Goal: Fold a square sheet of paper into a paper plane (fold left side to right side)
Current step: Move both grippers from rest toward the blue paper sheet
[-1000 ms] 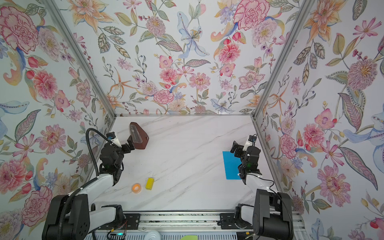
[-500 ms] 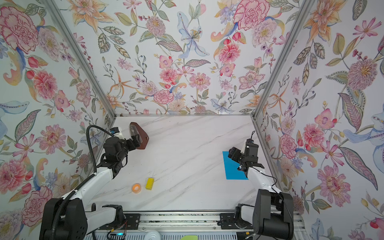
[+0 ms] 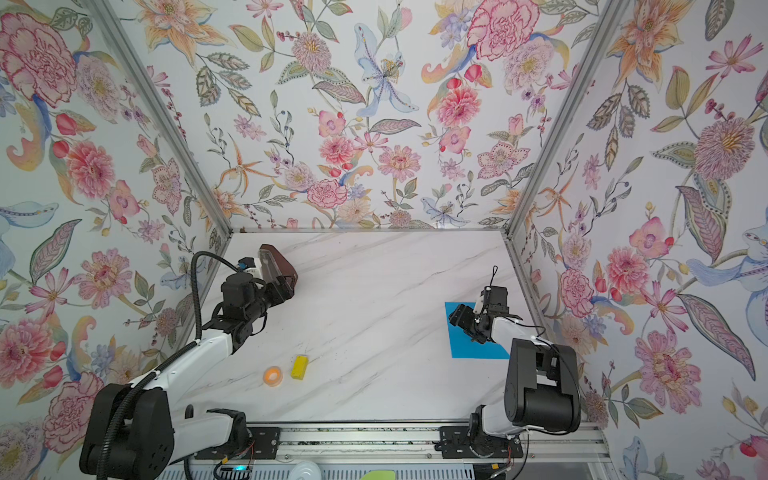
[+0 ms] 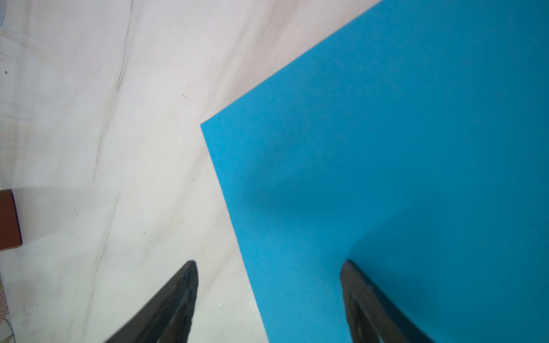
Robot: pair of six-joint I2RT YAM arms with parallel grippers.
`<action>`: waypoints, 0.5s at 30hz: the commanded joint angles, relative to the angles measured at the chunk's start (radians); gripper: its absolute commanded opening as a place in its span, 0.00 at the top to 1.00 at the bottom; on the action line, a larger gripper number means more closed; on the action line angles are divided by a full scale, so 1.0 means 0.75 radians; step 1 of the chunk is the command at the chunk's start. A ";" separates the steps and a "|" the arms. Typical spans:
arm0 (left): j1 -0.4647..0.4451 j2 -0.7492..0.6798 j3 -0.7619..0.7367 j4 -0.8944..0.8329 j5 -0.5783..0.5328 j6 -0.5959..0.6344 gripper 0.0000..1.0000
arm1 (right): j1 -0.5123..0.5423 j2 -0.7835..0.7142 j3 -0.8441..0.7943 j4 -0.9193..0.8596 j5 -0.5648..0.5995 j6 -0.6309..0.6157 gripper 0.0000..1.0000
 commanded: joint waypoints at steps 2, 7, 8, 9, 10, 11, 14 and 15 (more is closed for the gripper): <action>-0.018 0.018 0.038 -0.030 0.052 -0.033 0.11 | 0.114 0.054 0.026 -0.108 -0.031 0.051 0.25; -0.041 0.042 0.077 -0.060 0.065 -0.038 0.11 | 0.329 0.090 0.042 -0.058 0.001 0.236 0.26; -0.047 0.048 0.086 -0.066 0.067 -0.040 0.12 | 0.383 0.102 0.046 -0.034 0.009 0.290 0.27; -0.054 0.055 0.093 -0.071 0.069 -0.040 0.12 | 0.430 0.116 0.050 -0.010 0.017 0.335 0.27; -0.064 0.063 0.104 -0.083 0.066 -0.040 0.12 | 0.485 0.136 0.059 0.018 0.034 0.392 0.28; -0.072 0.073 0.119 -0.105 0.063 -0.038 0.12 | 0.540 0.156 0.075 0.041 0.054 0.445 0.28; -0.099 0.095 0.165 -0.169 0.071 -0.026 0.12 | 0.680 0.227 0.128 0.121 0.107 0.582 0.29; -0.105 0.100 0.173 -0.180 0.074 -0.024 0.13 | 0.720 0.253 0.150 0.144 0.121 0.621 0.29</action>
